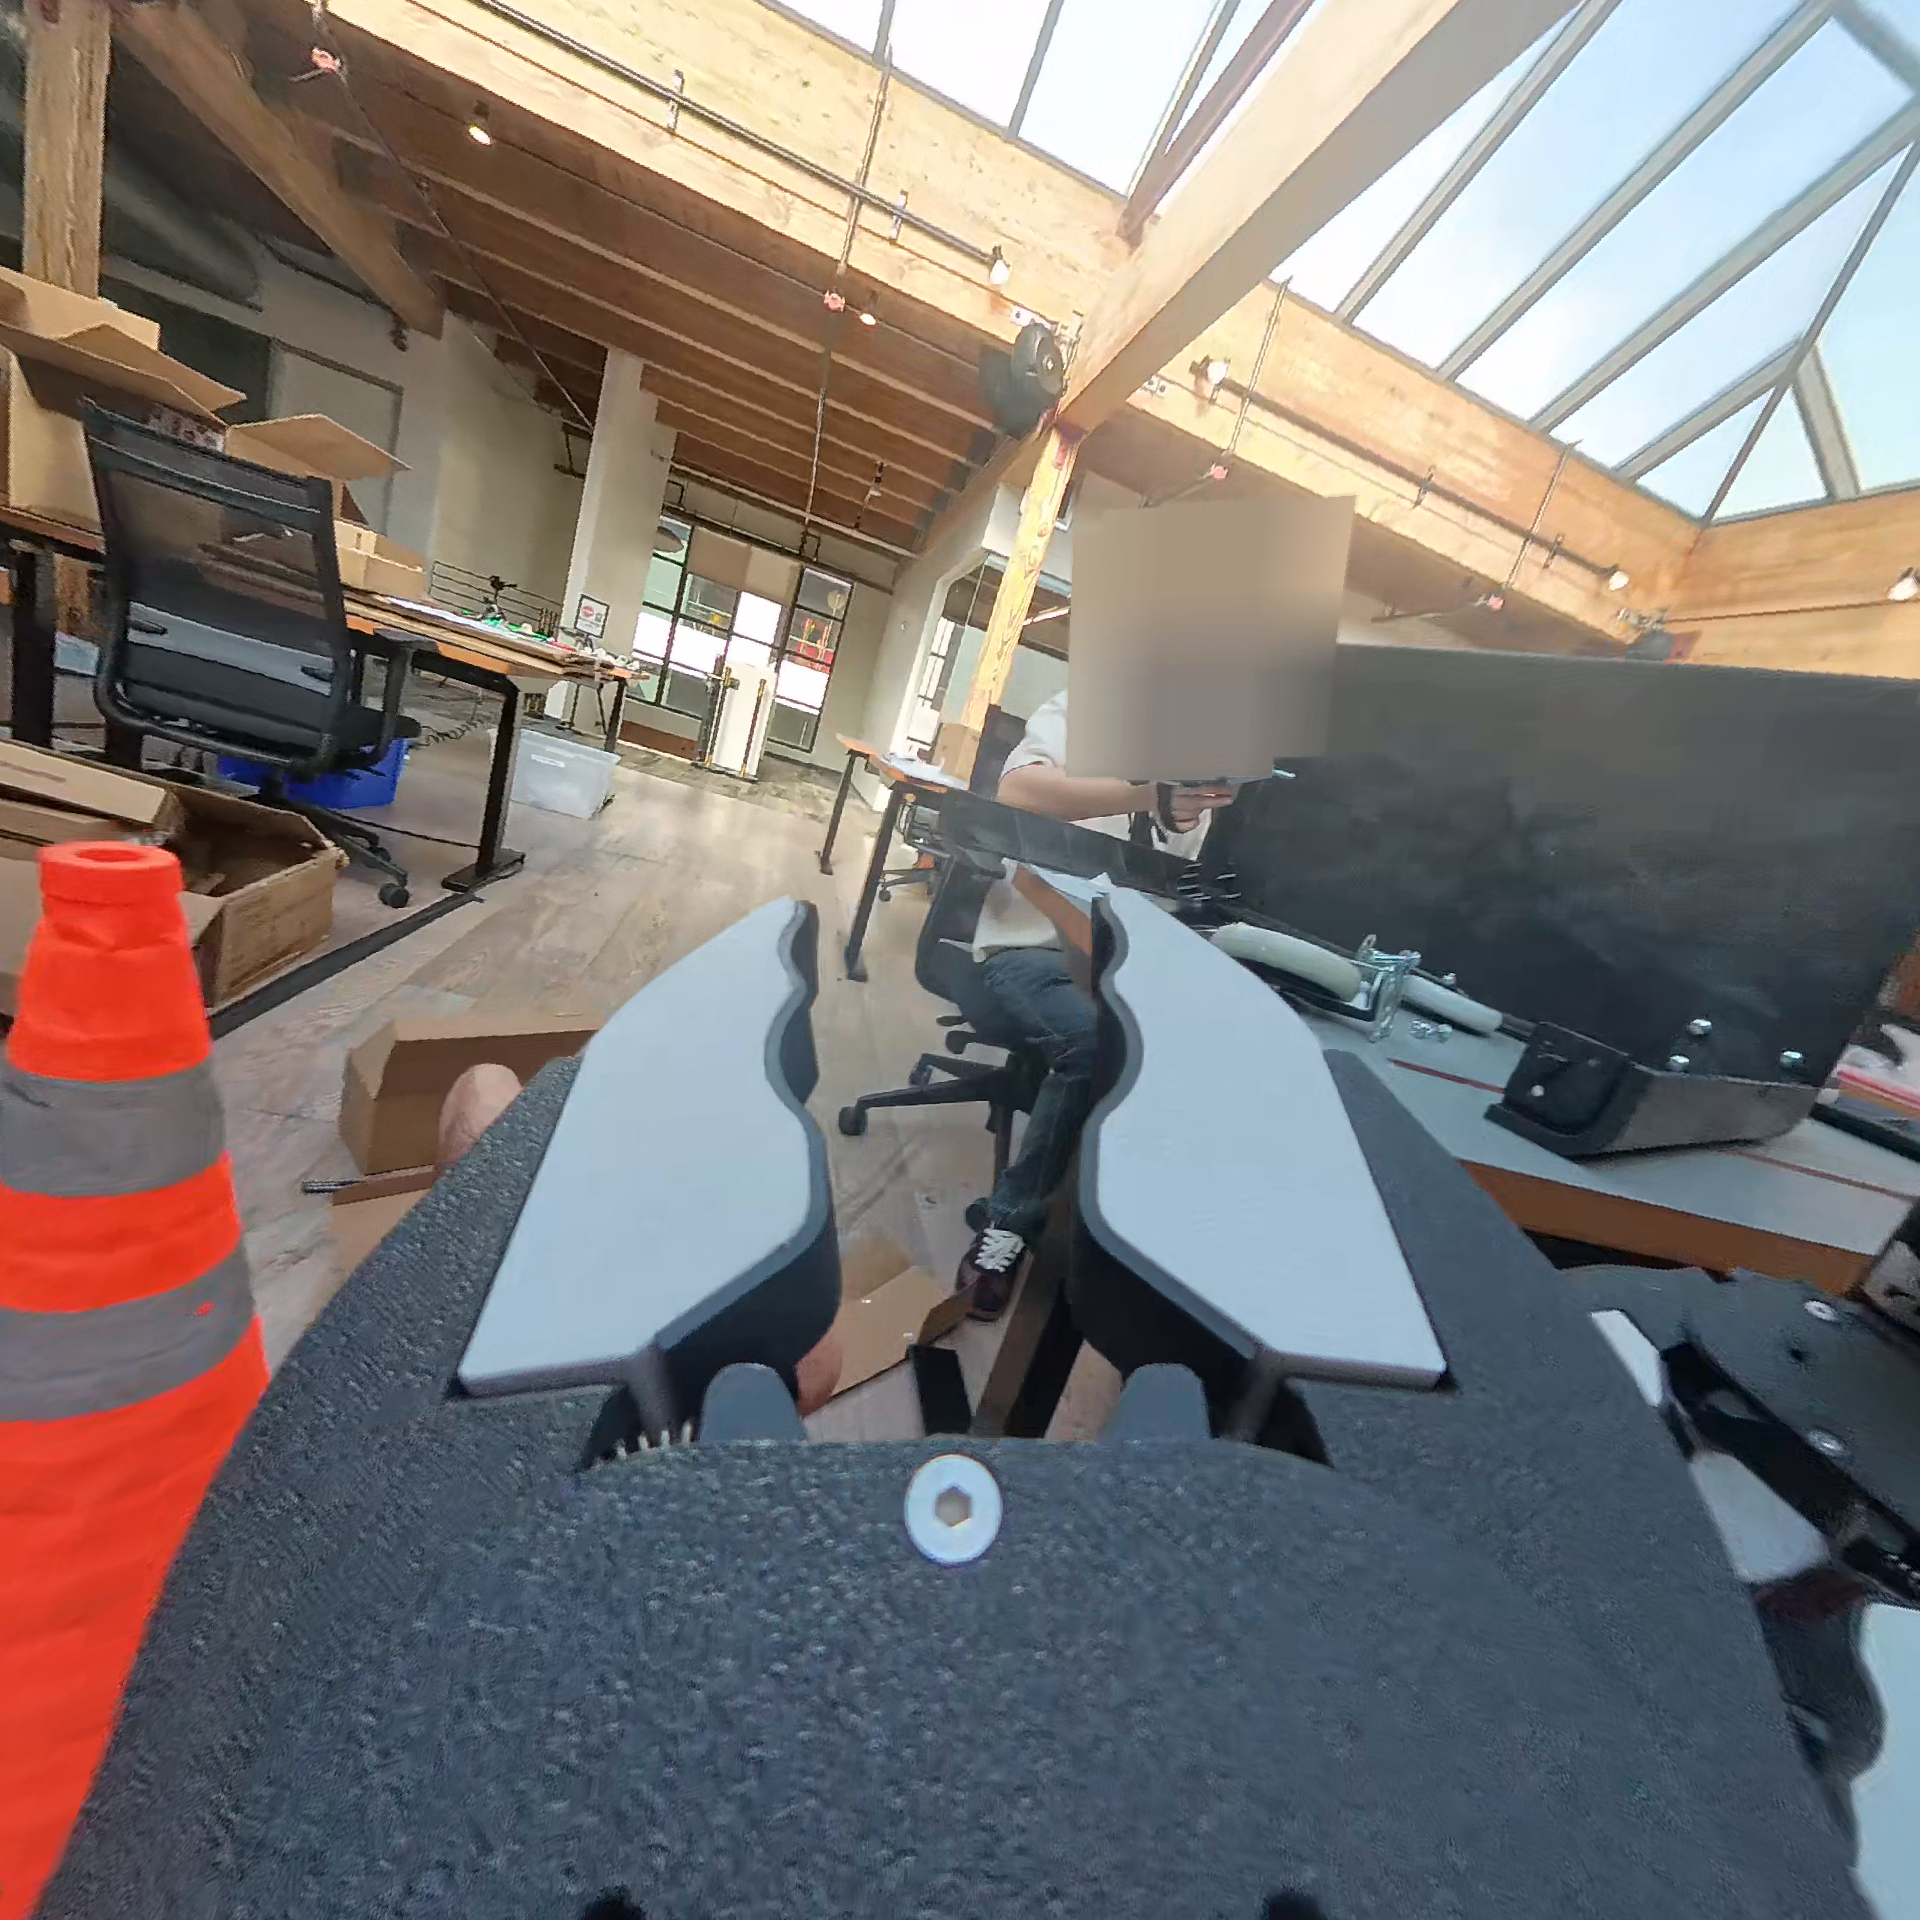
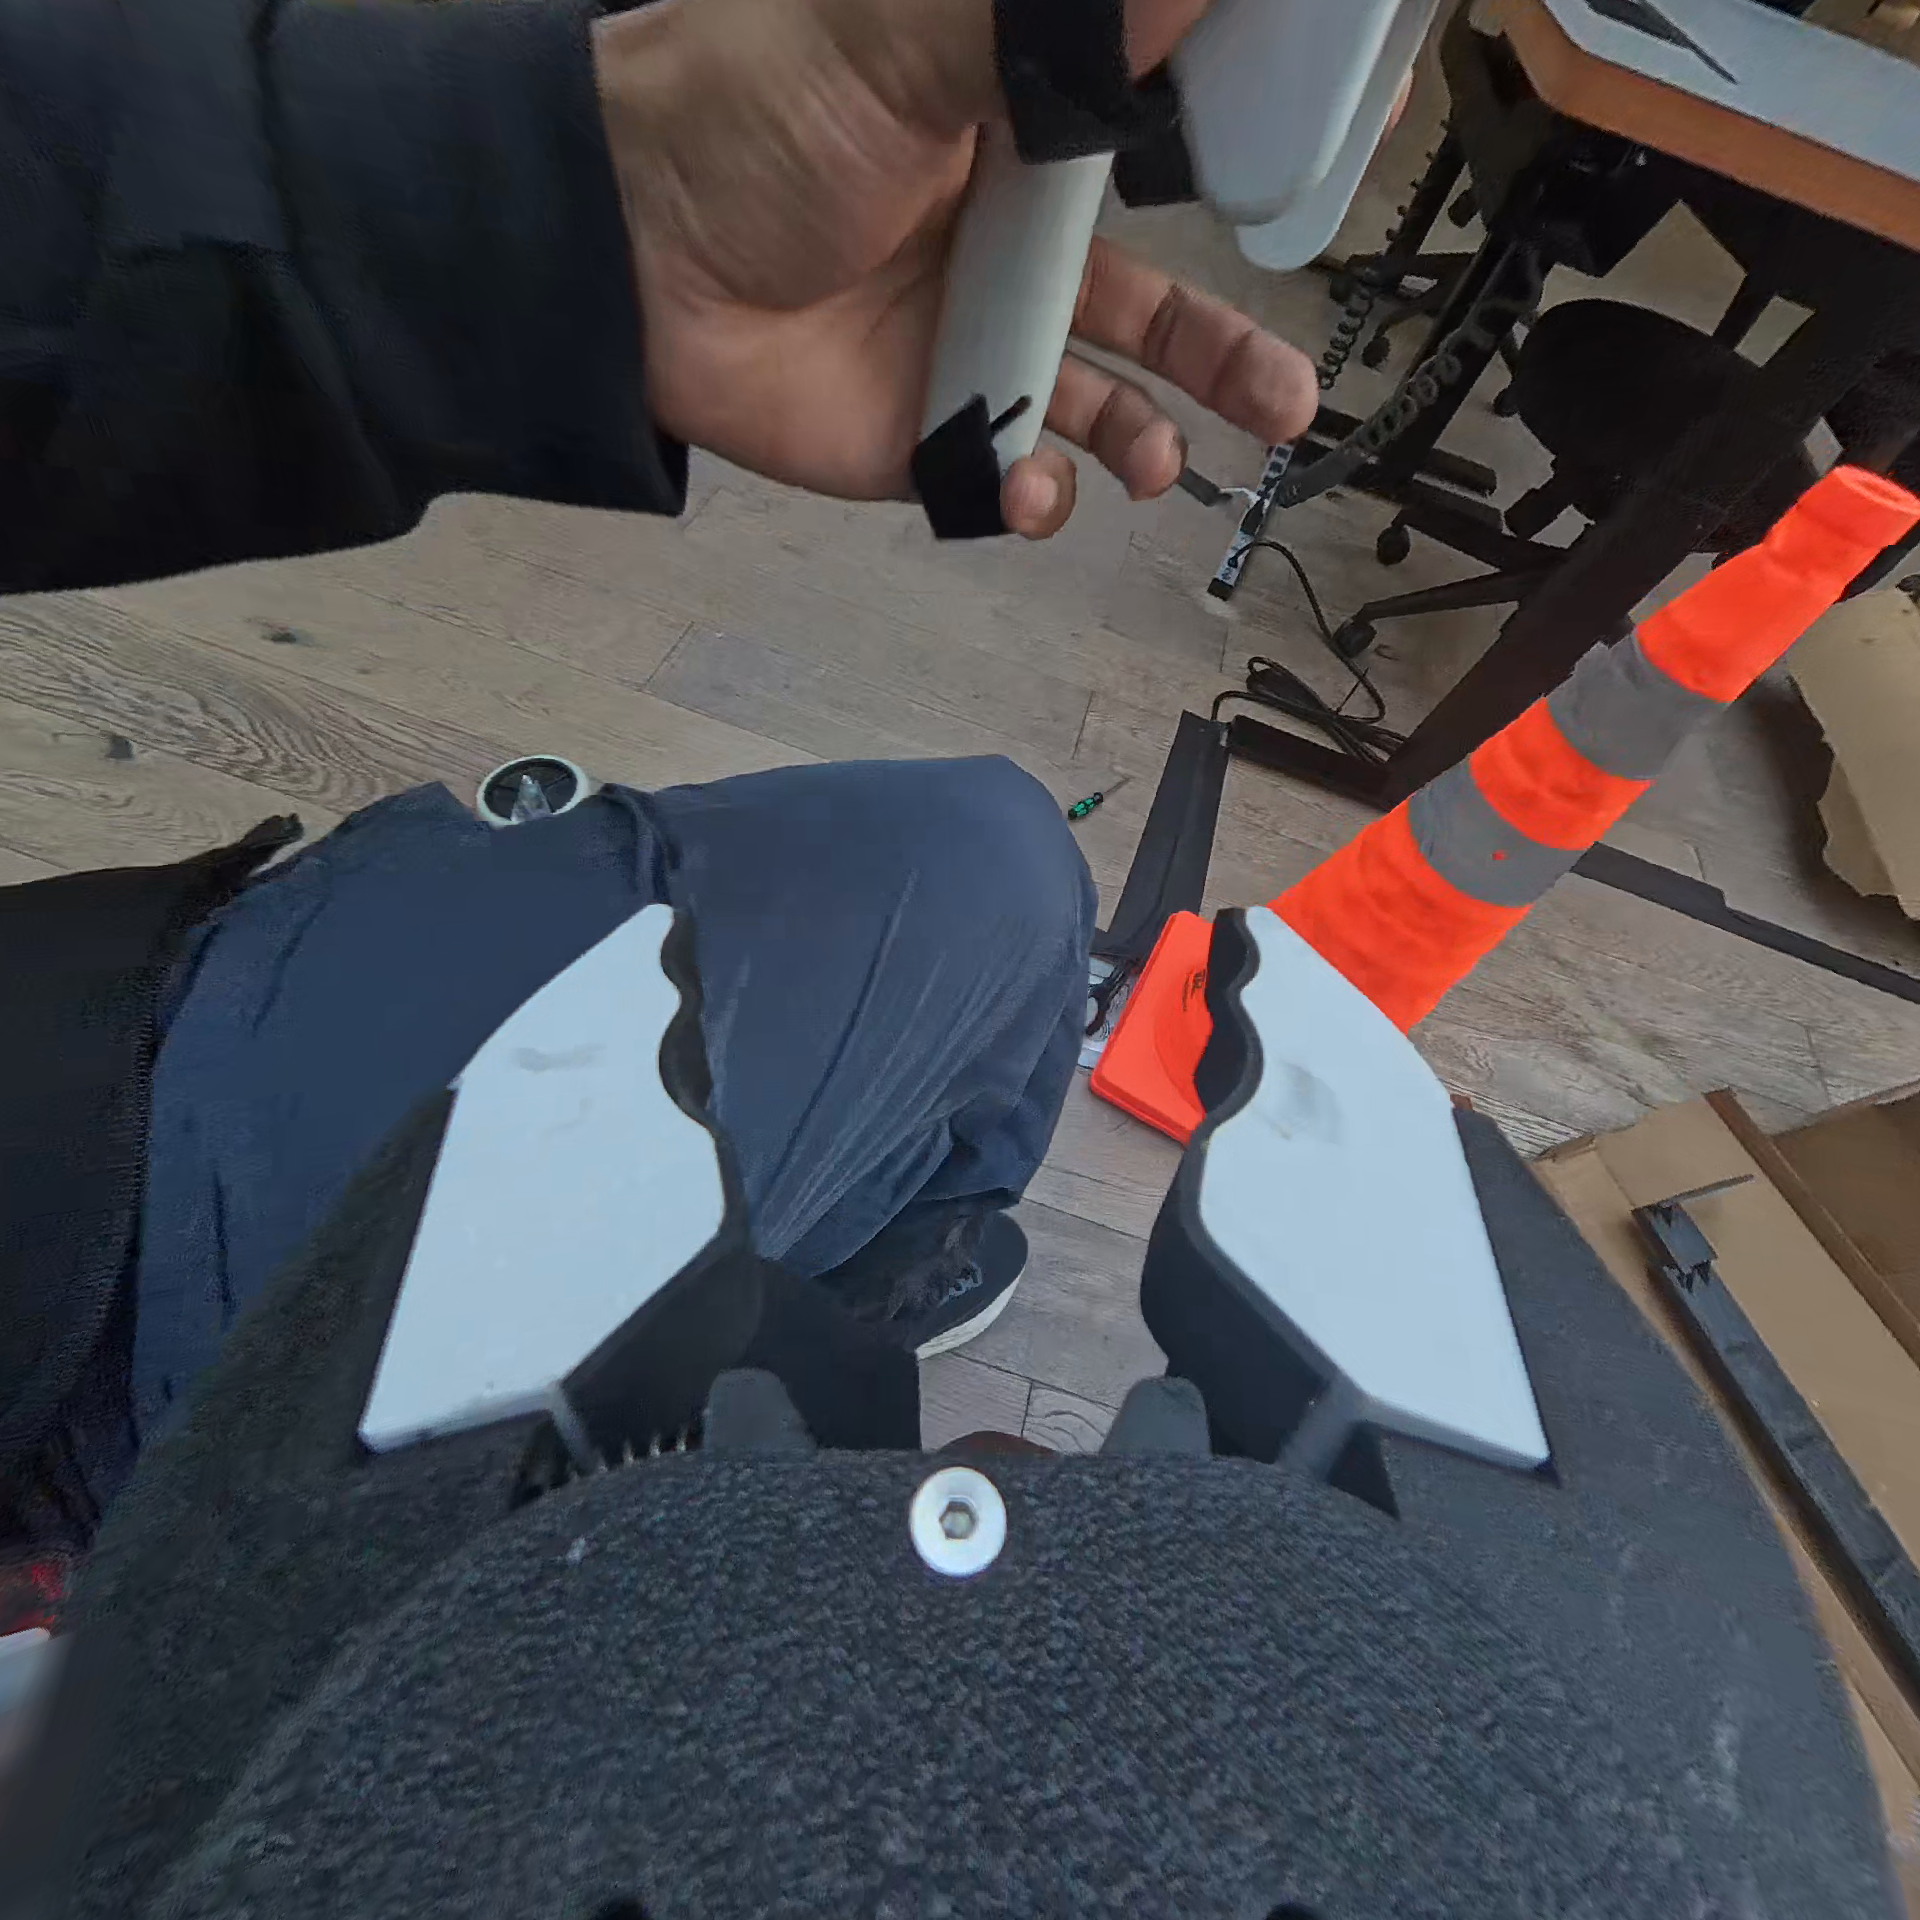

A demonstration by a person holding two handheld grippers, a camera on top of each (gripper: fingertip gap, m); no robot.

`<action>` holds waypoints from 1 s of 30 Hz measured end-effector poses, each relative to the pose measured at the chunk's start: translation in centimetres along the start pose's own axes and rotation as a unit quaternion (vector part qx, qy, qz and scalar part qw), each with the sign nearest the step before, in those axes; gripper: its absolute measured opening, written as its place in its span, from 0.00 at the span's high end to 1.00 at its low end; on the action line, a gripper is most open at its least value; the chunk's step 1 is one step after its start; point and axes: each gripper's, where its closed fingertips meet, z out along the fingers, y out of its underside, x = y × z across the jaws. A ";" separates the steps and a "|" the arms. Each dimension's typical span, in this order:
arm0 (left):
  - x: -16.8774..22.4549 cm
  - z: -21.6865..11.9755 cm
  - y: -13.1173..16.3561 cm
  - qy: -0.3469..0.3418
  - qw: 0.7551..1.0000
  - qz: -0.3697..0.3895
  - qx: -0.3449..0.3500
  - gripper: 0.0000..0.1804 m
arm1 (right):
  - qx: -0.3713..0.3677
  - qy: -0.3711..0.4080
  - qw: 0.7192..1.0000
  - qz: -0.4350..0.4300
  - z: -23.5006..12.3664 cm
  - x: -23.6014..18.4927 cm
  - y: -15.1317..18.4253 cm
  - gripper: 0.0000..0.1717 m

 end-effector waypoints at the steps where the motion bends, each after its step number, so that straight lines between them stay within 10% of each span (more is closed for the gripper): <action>1: -1.7 0.6 -0.8 -0.005 1.000 0.011 -0.008 0.71 | 0.003 0.004 1.000 0.000 0.7 0.4 -0.6 0.47; 7: -12.1 7.0 -3.2 -0.025 0.994 0.069 -0.077 0.69 | 0.016 -0.003 1.000 0.003 3.7 3.2 -2.9 0.46; 18: -35.7 21.1 4.2 -0.130 0.935 0.181 -0.277 0.58 | -0.046 0.059 0.997 0.032 4.0 10.4 0.2 0.49; 26: -43.4 25.5 16.0 -0.142 0.900 0.168 -0.376 0.52 | -0.077 0.052 0.990 0.106 6.2 14.5 4.5 0.51; 30: -45.2 26.0 17.2 -0.167 0.904 0.188 -0.347 0.62 | -0.085 0.042 0.985 0.146 7.9 15.3 5.1 0.51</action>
